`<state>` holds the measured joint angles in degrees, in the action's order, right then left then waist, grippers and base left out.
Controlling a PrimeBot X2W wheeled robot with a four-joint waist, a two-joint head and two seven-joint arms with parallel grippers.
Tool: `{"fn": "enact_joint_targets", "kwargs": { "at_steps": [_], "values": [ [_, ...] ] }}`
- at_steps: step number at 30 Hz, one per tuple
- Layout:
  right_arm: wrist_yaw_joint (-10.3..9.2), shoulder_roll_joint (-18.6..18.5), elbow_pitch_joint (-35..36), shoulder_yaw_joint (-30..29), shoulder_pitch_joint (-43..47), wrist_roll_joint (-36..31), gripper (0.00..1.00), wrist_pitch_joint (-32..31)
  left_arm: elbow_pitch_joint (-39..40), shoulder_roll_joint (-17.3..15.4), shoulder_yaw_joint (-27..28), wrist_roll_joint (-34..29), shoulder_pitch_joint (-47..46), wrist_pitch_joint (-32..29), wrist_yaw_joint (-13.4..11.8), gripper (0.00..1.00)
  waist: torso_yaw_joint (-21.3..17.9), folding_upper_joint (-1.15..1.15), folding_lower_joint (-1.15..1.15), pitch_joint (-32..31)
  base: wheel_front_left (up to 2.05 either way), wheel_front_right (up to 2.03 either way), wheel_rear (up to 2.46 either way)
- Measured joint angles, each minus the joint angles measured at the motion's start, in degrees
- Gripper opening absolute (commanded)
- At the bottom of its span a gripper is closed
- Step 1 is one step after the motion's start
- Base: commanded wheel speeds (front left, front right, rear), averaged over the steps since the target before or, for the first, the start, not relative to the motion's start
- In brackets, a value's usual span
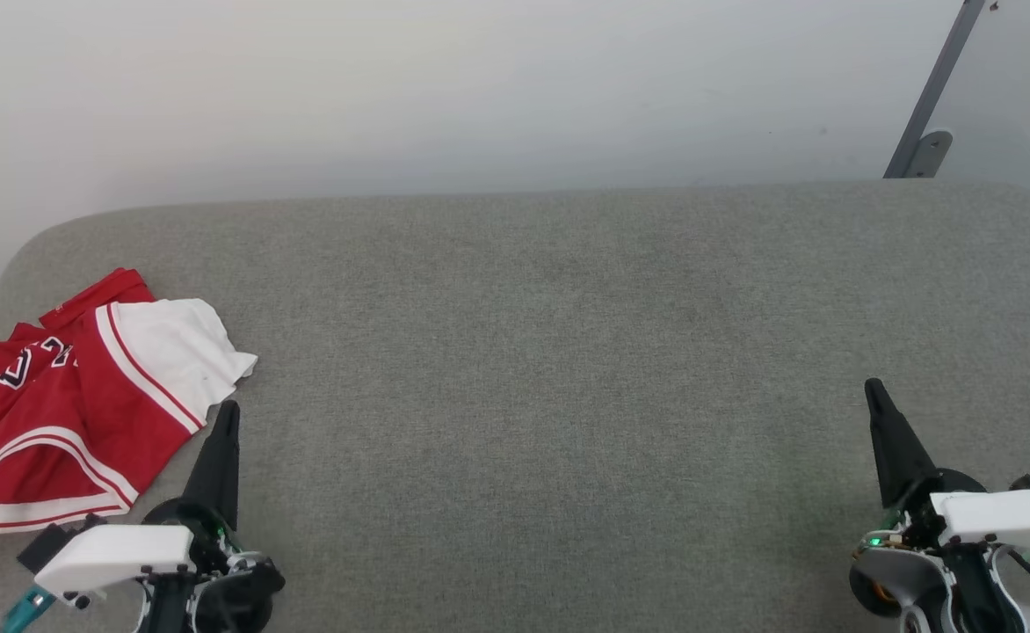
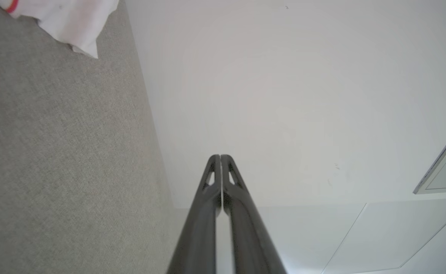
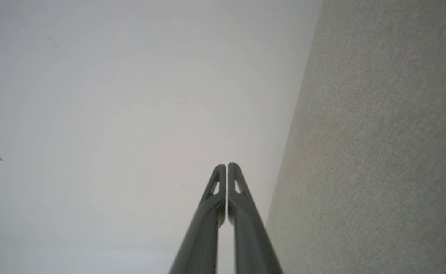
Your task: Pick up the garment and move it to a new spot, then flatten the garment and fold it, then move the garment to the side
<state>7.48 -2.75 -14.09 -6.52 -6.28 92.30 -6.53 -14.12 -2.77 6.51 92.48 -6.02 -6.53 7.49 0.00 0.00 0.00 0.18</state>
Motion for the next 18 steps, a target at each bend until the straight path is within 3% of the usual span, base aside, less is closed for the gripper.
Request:
{"fn": "enact_joint_targets", "kwargs": {
  "at_steps": [1, 8, 18],
  "values": [
    [0.0, 0.0, 0.0, 0.0, 0.0, 0.0, 1.0, 0.0, 0.0, 0.0, 0.0, 0.0, 0.0, 0.0, 0.0, 1.0, 0.0, 0.0, 0.0, 0.0, 0.0, 0.0, 0.0],
    [-0.1, 0.5, -3.4, 0.1, 2.5, 0.0, 1.0, 0.0, -3.2, 0.9, -0.1, 0.0, 2.8, 0.2, 0.0, 1.0, 0.0, 0.0, 0.0, 0.0, 0.0, 0.0, 0.0],
    [-0.1, -1.0, -5.5, 1.1, -1.4, -2.5, 1.0, 2.0, -3.9, -1.0, -1.4, -3.6, 0.3, 3.1, 0.0, 1.0, 0.1, 0.0, 0.0, 0.1, 0.0, 0.0, 0.0]
  ]
}}
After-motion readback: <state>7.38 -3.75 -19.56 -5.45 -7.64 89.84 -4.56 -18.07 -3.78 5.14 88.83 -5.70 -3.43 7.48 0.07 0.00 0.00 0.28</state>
